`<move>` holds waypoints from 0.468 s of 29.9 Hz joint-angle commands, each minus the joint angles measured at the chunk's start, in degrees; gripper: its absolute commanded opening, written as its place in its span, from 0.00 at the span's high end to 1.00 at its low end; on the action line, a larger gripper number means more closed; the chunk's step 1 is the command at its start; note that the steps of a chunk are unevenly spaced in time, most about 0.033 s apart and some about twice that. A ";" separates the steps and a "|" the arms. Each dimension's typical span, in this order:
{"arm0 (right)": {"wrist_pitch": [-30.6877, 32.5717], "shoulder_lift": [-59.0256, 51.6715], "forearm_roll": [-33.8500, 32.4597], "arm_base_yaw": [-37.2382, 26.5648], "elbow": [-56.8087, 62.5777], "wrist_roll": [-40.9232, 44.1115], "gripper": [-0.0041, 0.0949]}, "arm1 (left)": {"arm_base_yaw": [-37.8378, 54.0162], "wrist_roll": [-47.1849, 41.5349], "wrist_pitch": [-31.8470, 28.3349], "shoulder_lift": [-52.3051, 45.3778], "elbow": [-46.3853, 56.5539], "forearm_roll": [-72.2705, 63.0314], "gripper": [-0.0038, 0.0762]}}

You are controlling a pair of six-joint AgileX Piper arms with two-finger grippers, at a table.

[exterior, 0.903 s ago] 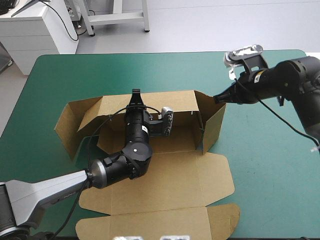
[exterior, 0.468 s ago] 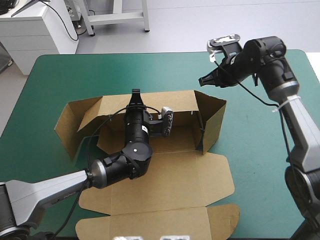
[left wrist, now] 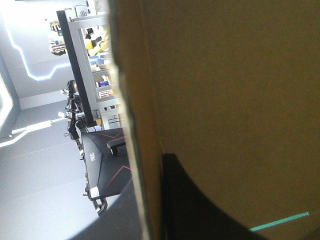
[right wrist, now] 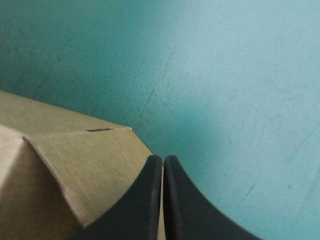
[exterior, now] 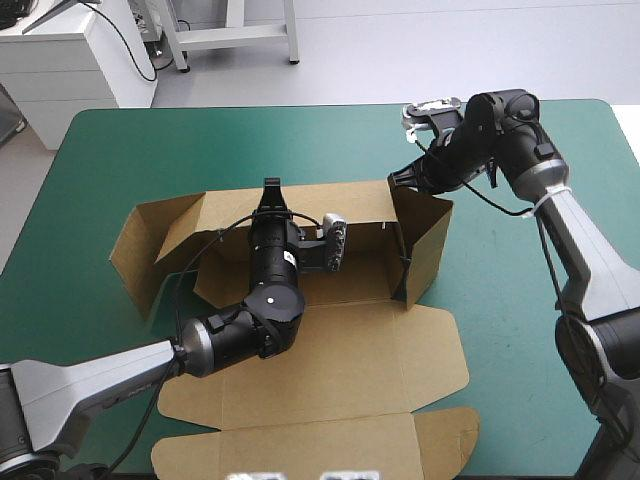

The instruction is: Fold the box

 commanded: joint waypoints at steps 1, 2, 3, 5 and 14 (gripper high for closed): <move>0.09 -4.73 1.93 -0.38 2.90 -1.96 0.96 | -0.25 0.10 1.98 -2.23 -1.20 3.04 0.96; 0.02 -5.32 2.17 -0.38 4.17 -2.89 0.96 | -0.25 0.10 1.90 -2.23 -1.20 3.04 0.96; -0.44 -6.08 2.16 -0.38 5.39 -3.49 0.96 | -0.25 0.10 1.67 -2.23 -1.20 3.04 0.96; -1.82 -7.90 2.16 -0.38 7.62 -4.32 0.96 | -0.25 0.10 1.67 -2.23 -1.20 3.04 0.96; -14.21 -18.37 6.98 -0.38 24.60 -10.08 0.96 | -0.25 0.10 1.67 -2.23 -1.20 3.04 0.96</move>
